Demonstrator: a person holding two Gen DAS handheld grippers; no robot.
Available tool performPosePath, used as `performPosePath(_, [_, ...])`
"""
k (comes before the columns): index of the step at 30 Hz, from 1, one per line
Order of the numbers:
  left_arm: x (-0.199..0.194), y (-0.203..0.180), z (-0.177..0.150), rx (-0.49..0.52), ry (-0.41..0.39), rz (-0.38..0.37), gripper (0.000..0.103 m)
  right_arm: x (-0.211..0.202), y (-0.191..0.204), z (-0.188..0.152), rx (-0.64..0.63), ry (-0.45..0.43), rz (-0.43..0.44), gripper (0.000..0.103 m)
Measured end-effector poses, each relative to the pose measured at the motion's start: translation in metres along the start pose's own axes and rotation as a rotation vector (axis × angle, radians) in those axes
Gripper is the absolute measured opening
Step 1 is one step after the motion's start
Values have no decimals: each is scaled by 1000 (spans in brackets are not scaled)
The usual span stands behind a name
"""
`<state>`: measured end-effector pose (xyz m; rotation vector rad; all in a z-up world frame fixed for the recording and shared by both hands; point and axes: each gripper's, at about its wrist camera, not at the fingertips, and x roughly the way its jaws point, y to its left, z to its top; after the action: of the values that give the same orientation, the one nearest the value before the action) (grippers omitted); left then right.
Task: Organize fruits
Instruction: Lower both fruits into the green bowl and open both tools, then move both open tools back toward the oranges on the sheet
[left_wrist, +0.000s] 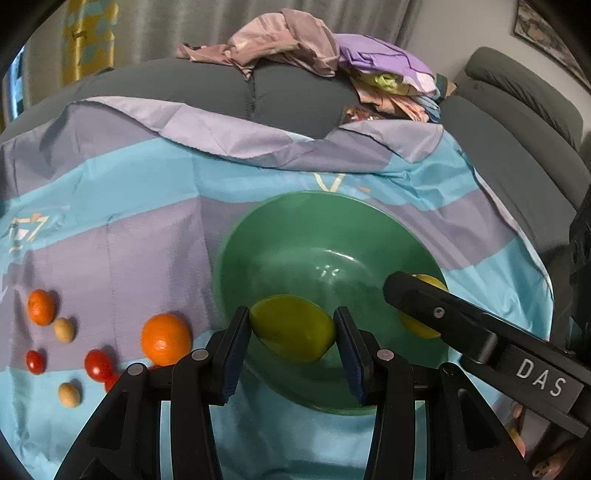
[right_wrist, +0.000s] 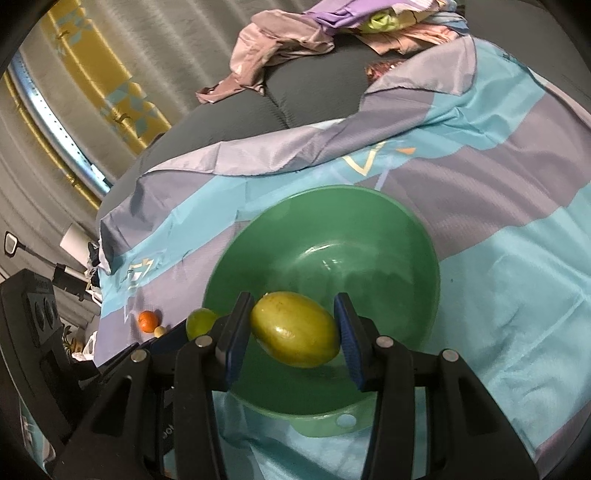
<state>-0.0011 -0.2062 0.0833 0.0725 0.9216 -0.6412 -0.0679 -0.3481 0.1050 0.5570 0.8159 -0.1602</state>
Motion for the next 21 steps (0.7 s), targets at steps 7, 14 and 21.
performPosePath(7, [3, 0, -1, -31, 8, -59, 47, 6, -9, 0, 64, 33, 8, 56])
performPosePath(14, [-26, 20, -3, -24, -6, -26, 48, -11, 4, 2, 23, -46, -7, 81])
performPosePath(21, [-76, 102, -9, -158, -29, 101, 48, -10, 36, -4, -60, -27, 23, 81])
